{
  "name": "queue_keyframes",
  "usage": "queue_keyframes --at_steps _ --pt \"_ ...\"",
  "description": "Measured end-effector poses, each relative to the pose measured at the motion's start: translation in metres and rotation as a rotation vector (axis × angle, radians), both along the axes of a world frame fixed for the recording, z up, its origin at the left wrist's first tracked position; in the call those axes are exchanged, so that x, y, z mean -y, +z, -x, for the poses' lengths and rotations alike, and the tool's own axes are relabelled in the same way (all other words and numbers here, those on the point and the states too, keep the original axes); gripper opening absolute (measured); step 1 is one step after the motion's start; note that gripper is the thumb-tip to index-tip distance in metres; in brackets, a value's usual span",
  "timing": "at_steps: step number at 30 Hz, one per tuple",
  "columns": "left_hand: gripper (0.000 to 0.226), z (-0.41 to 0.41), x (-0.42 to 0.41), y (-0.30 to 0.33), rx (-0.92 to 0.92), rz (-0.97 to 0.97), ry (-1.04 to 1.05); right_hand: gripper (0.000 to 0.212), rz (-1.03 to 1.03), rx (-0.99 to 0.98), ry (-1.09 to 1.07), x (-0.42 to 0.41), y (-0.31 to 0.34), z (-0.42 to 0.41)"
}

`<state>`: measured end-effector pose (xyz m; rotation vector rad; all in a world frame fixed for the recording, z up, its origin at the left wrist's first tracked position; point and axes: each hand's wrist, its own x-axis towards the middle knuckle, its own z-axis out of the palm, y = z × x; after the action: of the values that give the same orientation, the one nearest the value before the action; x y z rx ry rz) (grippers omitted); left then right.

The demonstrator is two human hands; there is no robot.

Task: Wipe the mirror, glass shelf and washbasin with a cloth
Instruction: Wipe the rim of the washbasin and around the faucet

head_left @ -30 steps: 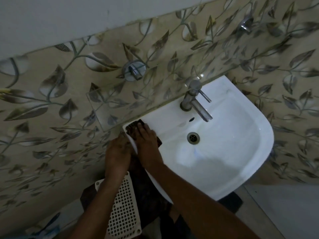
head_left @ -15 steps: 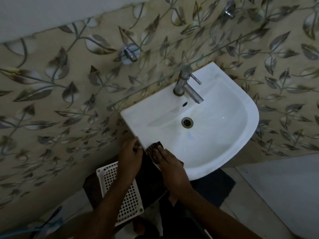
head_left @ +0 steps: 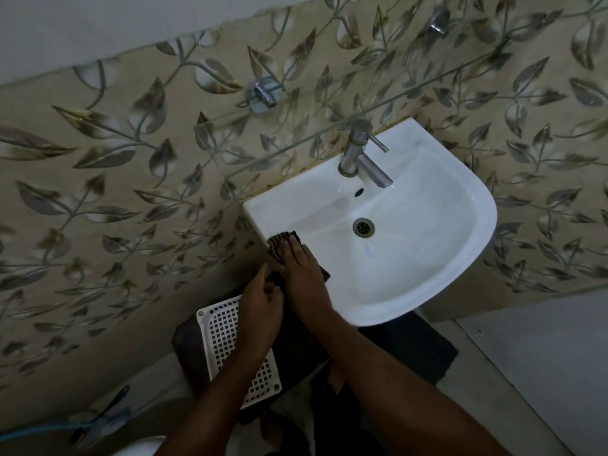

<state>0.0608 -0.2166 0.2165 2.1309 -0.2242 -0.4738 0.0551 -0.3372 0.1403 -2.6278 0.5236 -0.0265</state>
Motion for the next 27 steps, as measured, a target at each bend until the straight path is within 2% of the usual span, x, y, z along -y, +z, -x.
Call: queue_keyframes --at_steps 4,7,10,14,18,21,23,27 --pt "0.048 0.012 -0.014 -0.009 0.010 0.003 -0.018 0.052 0.054 -0.015 0.057 0.004 -0.005 0.032" --pt "0.044 0.024 -0.021 -0.017 0.018 -0.007 -0.035 0.054 0.026 0.087 0.038 0.008 0.016 0.084" --pt "0.044 0.038 -0.028 -0.021 -0.030 0.000 -0.049 0.052 0.097 0.121 0.077 0.017 0.031 0.134" --pt "0.045 0.051 -0.029 -0.018 -0.095 0.024 -0.064 0.049 0.023 0.116 -0.008 0.034 0.021 0.167" --pt "0.048 0.054 -0.025 -0.007 -0.089 -0.012 -0.107 0.059 0.005 0.093 -0.039 0.028 0.021 0.152" --pt "0.049 0.054 -0.021 0.002 -0.080 0.001 -0.085 0.068 0.040 0.038 0.033 0.012 0.032 0.131" --pt "0.050 0.049 -0.017 0.004 -0.057 -0.014 -0.077 0.066 0.049 0.048 0.056 0.003 0.035 0.114" --pt "0.051 0.038 -0.007 0.005 -0.052 -0.040 -0.032 0.055 -0.059 0.084 0.036 -0.004 0.031 0.070"
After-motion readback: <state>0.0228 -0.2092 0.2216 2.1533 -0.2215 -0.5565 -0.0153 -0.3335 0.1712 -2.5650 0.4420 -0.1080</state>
